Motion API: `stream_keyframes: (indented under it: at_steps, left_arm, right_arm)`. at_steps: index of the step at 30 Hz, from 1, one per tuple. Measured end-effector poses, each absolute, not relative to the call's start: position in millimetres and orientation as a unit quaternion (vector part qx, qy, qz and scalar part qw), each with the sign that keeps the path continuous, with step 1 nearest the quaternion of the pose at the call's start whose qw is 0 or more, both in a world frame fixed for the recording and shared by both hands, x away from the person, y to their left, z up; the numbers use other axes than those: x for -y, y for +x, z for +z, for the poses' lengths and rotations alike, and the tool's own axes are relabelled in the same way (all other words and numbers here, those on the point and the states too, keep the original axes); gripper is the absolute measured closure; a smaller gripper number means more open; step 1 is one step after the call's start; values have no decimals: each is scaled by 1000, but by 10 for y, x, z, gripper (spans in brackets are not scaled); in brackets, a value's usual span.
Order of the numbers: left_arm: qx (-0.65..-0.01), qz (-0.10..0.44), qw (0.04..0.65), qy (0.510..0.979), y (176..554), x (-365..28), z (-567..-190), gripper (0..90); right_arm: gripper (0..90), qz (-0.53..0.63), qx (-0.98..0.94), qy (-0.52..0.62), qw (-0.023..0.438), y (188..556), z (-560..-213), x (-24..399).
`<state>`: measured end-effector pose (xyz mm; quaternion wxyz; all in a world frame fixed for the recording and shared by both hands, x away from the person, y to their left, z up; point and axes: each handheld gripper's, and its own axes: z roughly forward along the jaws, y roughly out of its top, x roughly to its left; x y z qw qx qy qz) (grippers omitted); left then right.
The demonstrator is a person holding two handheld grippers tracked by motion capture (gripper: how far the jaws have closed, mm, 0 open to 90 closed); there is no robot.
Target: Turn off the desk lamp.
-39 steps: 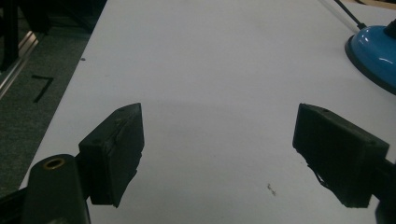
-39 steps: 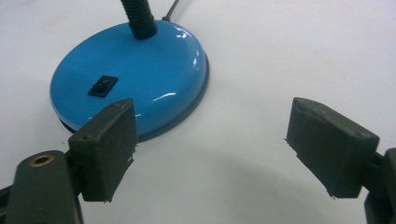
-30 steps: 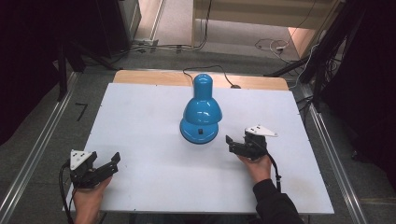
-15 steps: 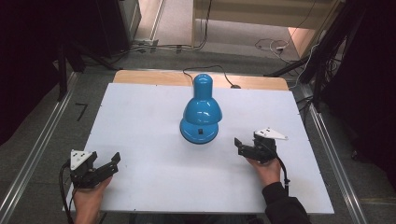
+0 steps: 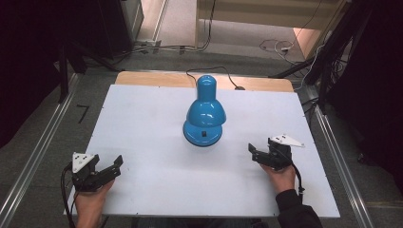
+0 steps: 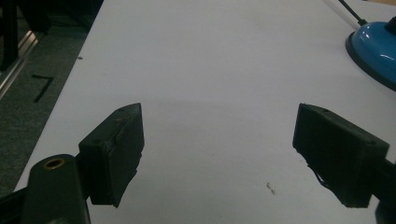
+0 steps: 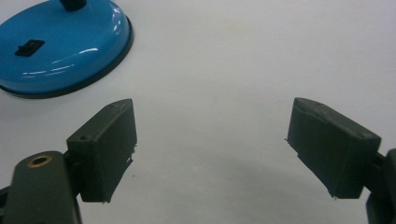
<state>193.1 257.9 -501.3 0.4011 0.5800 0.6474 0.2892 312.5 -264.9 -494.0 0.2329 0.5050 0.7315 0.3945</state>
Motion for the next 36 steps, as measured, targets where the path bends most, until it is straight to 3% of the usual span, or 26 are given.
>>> stream_keyframes:
  at_steps: [27, 34, 36]
  left_arm:
    - [-645, 290, 401, 582, 1927, -2566, -5007, 171]
    - [-646, 289, 400, 583, 1930, -2562, -5009, 172]
    - [-645, 289, 399, 584, 1931, -2557, -5008, 171]
  right_arm:
    - [138, 372, -690, 563, 262, 2865, -5002, 3478]
    - [91, 324, -688, 585, 283, 2834, -5059, 3747]
    - [86, 302, -687, 606, 265, 2870, -5085, 3780]
